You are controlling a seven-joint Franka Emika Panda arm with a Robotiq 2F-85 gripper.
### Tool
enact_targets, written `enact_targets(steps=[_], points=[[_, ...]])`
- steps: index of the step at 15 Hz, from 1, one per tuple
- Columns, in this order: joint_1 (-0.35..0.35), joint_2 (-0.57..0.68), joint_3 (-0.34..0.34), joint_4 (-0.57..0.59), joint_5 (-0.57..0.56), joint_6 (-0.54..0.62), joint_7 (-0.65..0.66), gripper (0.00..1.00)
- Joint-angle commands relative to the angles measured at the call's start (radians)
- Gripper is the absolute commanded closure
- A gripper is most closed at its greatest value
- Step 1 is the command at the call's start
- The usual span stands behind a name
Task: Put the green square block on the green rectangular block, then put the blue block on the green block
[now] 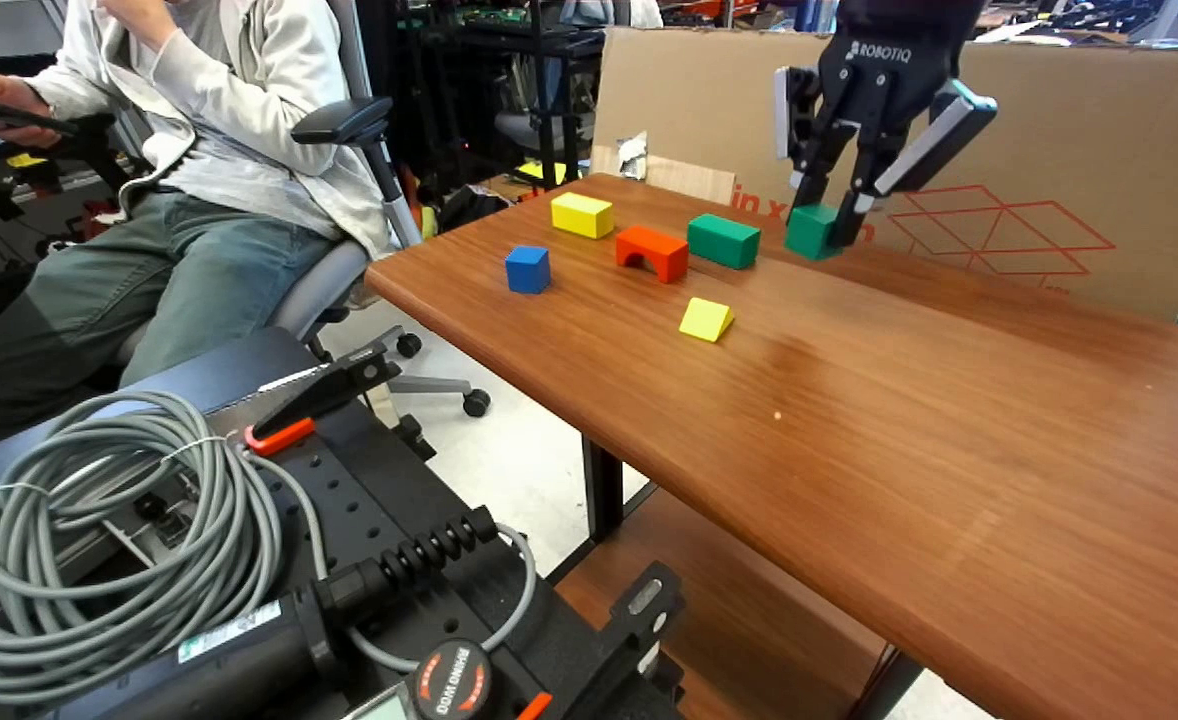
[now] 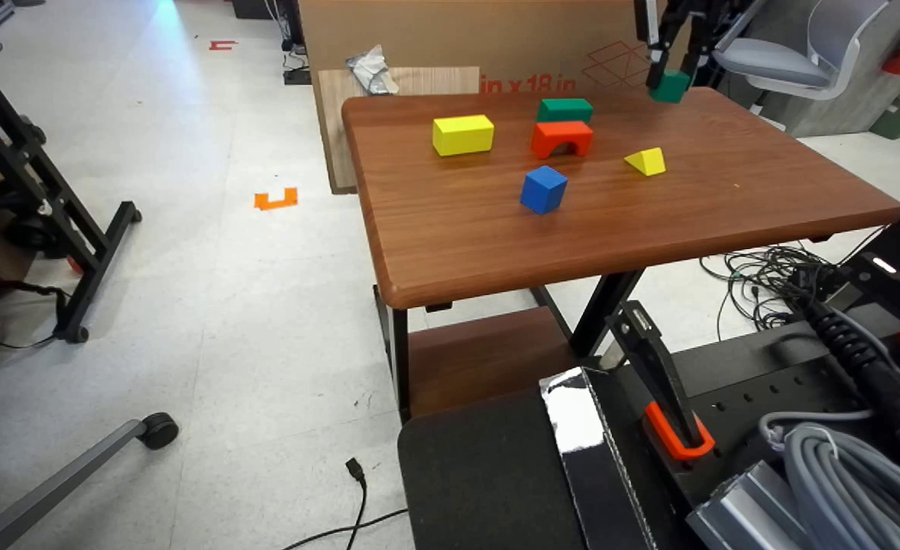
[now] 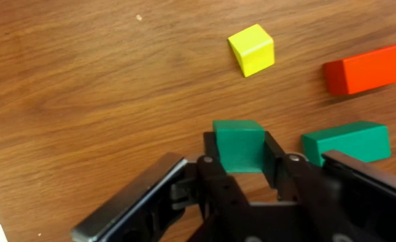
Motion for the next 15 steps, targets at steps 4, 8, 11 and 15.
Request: enact_targets(steps=[4,8,11,15], points=[[0.046,-0.024,0.034,0.083,0.02,-0.071,0.056,0.92],[0.088,-0.018,0.045,0.099,0.004,-0.045,0.062,0.92],[0.116,-0.006,0.043,0.107,-0.019,-0.033,0.056,0.92],[0.138,0.023,0.037,0.123,-0.06,-0.02,0.036,0.92]])
